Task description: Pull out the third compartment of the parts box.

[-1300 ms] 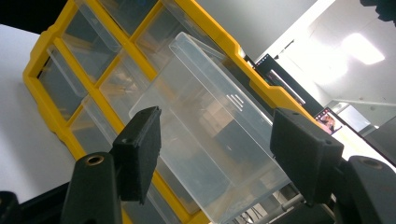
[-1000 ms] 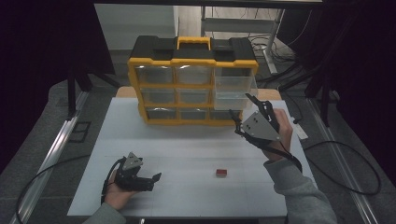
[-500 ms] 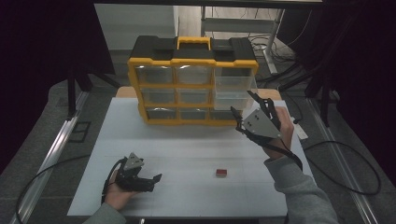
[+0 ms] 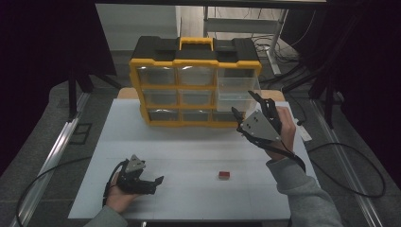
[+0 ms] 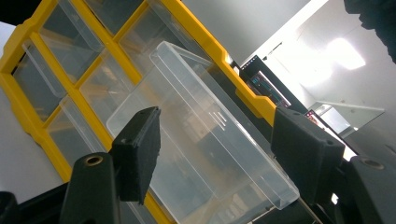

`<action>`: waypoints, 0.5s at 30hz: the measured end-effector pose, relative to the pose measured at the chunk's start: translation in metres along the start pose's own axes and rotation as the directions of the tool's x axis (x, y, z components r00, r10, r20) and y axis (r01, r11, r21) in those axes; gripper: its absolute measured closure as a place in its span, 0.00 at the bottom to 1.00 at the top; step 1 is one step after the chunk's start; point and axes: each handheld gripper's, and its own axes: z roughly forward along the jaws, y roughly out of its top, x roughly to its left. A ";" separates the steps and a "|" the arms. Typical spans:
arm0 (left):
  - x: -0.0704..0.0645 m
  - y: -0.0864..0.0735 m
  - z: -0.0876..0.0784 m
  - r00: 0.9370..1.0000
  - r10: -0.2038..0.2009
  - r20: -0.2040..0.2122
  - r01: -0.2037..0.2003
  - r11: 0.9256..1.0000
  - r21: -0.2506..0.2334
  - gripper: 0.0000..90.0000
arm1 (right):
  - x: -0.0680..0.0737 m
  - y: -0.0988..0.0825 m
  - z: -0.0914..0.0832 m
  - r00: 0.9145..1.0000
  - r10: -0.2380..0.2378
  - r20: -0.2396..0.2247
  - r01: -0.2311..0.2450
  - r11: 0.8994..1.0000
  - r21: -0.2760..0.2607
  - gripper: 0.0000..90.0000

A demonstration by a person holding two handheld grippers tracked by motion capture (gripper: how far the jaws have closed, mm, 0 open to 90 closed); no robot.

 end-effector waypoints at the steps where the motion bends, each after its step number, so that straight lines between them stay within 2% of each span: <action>1: 0.000 0.000 0.000 1.000 0.000 0.000 0.000 1.000 -0.002 0.07 | 0.000 0.000 0.000 1.000 -0.001 0.003 0.001 1.000 0.002 0.37; 15: 0.000 0.001 -0.003 1.000 -0.002 -0.003 0.002 1.000 -0.019 0.07 | -0.004 0.005 0.005 1.000 -0.023 0.016 0.023 1.000 0.004 0.37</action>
